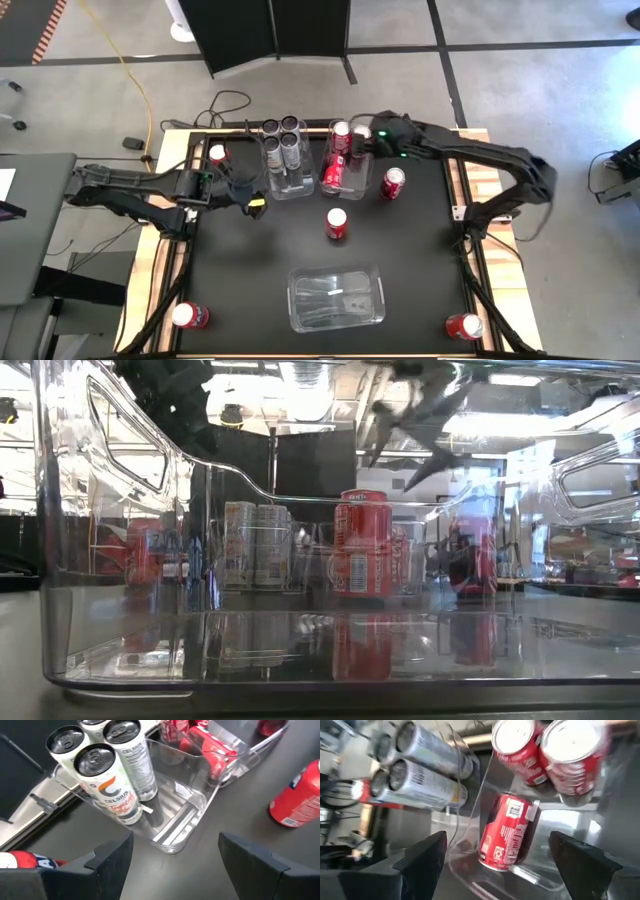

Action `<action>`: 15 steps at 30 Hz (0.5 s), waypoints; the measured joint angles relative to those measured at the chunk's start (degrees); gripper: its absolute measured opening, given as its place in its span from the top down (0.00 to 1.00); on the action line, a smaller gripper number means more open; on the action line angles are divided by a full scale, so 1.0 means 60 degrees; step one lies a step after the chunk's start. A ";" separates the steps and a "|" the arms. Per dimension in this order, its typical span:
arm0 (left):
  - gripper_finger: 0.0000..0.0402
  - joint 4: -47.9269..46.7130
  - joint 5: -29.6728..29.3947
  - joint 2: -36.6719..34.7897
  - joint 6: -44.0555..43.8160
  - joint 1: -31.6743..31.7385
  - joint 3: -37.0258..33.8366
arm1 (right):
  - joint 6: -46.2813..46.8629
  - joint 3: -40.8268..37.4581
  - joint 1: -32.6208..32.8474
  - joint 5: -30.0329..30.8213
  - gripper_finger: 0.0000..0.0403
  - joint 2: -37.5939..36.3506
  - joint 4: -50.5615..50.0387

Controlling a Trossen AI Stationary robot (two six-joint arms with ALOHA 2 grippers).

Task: Sort soda cans
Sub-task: Adjust the red soda can in the top right transparent bin

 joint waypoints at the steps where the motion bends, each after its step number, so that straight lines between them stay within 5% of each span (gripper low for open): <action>1: 0.28 -0.0007 0.0000 0.0000 0.0000 0.0025 0.0000 | -0.0006 0.0167 0.0000 -0.0098 0.10 0.0331 -0.0004; 15: 0.28 -0.0367 0.0410 0.0000 -0.0602 -0.0078 0.0000 | -0.0363 0.1898 -0.0117 -0.1453 0.20 0.3773 -0.1065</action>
